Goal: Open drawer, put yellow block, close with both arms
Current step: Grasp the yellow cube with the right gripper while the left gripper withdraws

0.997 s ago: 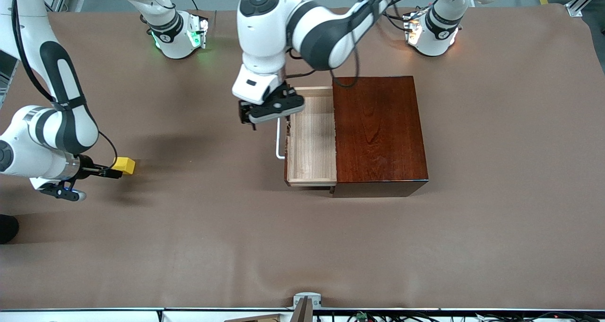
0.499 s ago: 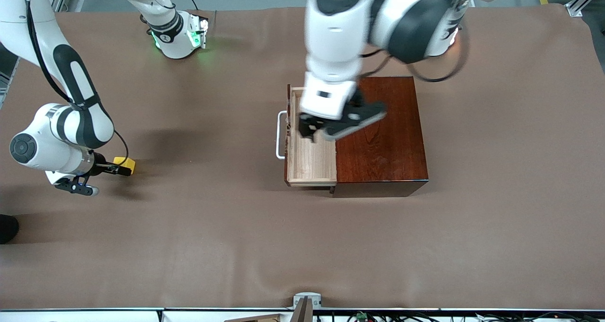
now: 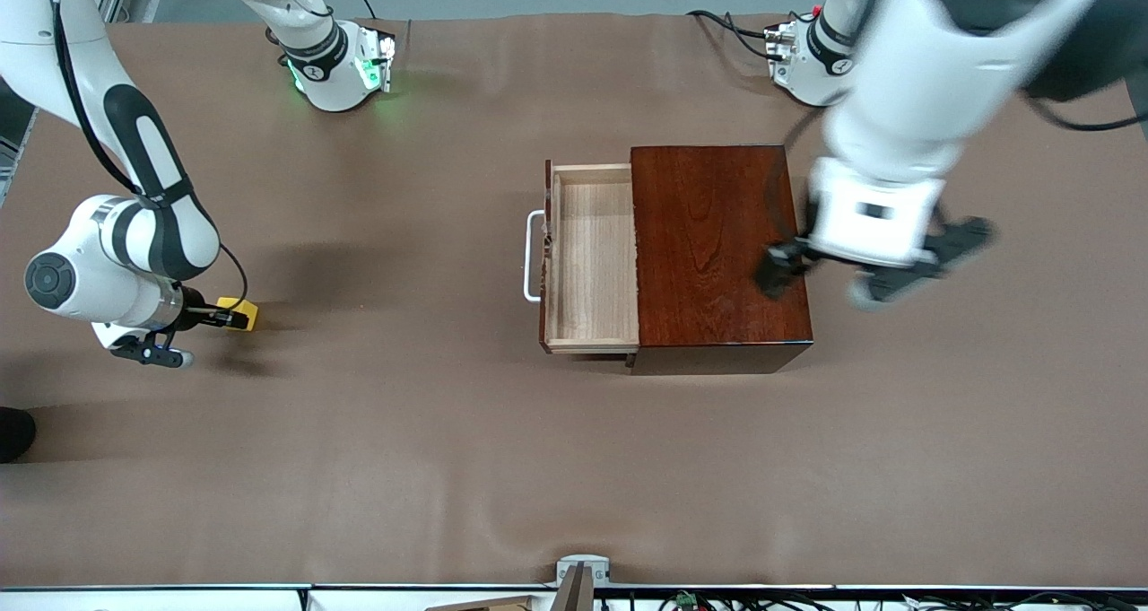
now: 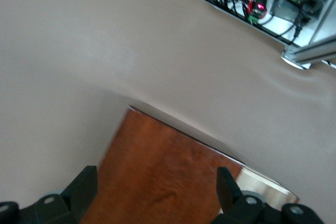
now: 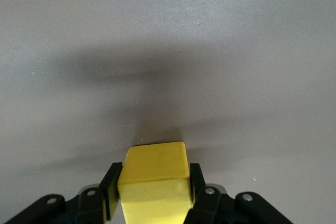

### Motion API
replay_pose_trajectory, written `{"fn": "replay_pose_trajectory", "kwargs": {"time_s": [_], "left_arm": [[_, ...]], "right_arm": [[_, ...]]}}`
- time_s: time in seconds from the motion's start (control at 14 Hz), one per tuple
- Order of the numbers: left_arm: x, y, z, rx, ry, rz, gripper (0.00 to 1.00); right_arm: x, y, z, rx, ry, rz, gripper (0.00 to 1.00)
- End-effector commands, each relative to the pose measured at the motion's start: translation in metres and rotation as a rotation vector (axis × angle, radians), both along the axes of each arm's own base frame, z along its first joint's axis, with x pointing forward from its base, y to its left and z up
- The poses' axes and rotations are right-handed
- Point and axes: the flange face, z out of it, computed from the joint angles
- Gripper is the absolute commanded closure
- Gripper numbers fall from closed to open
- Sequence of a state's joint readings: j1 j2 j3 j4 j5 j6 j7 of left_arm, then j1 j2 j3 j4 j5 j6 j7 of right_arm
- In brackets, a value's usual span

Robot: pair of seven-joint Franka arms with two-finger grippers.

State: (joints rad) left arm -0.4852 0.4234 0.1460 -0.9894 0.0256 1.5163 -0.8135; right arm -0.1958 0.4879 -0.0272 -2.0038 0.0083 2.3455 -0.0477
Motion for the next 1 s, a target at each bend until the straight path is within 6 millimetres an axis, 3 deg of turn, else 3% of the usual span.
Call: {"fn": "replay_pose_trajectory", "kwargs": {"time_s": [0.0,0.36,0.71,0.93], "left_arm": [[0.004,0.049,0.010,0.019,0.019,-0.052,0.00],[0.007,0.141,0.024,0.035,0.080,-0.183,0.00],[-0.004,0.186,0.031,0.034,0.104,-0.309,0.00],[-0.025,0.192,0.018,0.008,0.100,-0.328,0.00]], "right_arm": [[-0.001,0.003,0.018,0.007,-0.024,0.022,1.00],[0.013,0.024,0.053,0.026,-0.020,0.044,1.00],[0.027,0.049,0.095,0.120,0.027,0.004,1.00],[0.038,0.077,0.124,0.110,0.063,-0.060,1.00]]}}
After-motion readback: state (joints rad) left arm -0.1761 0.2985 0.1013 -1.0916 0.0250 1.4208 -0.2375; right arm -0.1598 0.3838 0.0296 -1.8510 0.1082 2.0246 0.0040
